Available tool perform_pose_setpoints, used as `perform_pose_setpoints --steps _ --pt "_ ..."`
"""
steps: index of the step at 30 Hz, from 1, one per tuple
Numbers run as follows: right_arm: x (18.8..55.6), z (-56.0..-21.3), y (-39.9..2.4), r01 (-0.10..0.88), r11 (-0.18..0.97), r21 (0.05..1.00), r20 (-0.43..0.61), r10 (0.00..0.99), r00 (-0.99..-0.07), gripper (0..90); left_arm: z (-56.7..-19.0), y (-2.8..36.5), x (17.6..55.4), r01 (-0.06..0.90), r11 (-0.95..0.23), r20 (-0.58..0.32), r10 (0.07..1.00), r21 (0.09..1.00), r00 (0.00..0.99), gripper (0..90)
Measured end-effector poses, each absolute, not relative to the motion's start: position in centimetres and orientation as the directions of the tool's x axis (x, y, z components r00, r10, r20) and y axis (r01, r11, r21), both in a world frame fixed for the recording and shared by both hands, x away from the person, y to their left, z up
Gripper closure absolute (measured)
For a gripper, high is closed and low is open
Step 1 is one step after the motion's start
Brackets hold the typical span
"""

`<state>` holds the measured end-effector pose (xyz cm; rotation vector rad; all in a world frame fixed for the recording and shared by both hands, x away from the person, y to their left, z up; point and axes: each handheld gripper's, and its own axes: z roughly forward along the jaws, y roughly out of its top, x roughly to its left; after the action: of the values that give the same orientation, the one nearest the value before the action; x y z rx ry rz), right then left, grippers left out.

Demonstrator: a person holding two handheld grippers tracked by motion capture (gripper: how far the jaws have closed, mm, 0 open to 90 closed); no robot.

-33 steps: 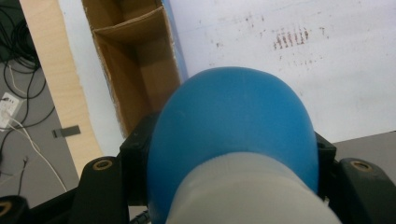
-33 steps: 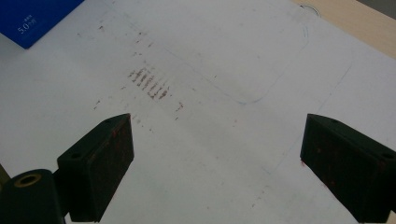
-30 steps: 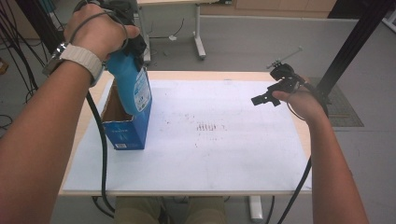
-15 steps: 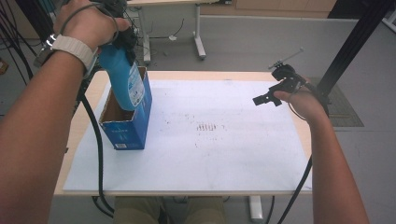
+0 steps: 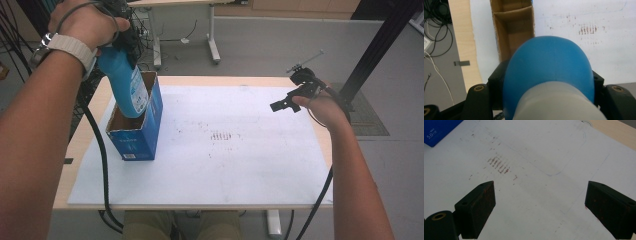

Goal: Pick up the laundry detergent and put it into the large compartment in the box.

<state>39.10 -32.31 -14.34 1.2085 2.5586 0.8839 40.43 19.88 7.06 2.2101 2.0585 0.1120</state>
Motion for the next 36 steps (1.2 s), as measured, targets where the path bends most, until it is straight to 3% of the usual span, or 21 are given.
perform_pose_setpoints --steps 36 --pt "40.9 -15.3 -31.5 0.654 0.512 0.557 0.096 0.742 -0.663 9.3 3.9 21.8 43.0 0.992 -0.035 -0.006 0.999 0.125 0.036 38.3"
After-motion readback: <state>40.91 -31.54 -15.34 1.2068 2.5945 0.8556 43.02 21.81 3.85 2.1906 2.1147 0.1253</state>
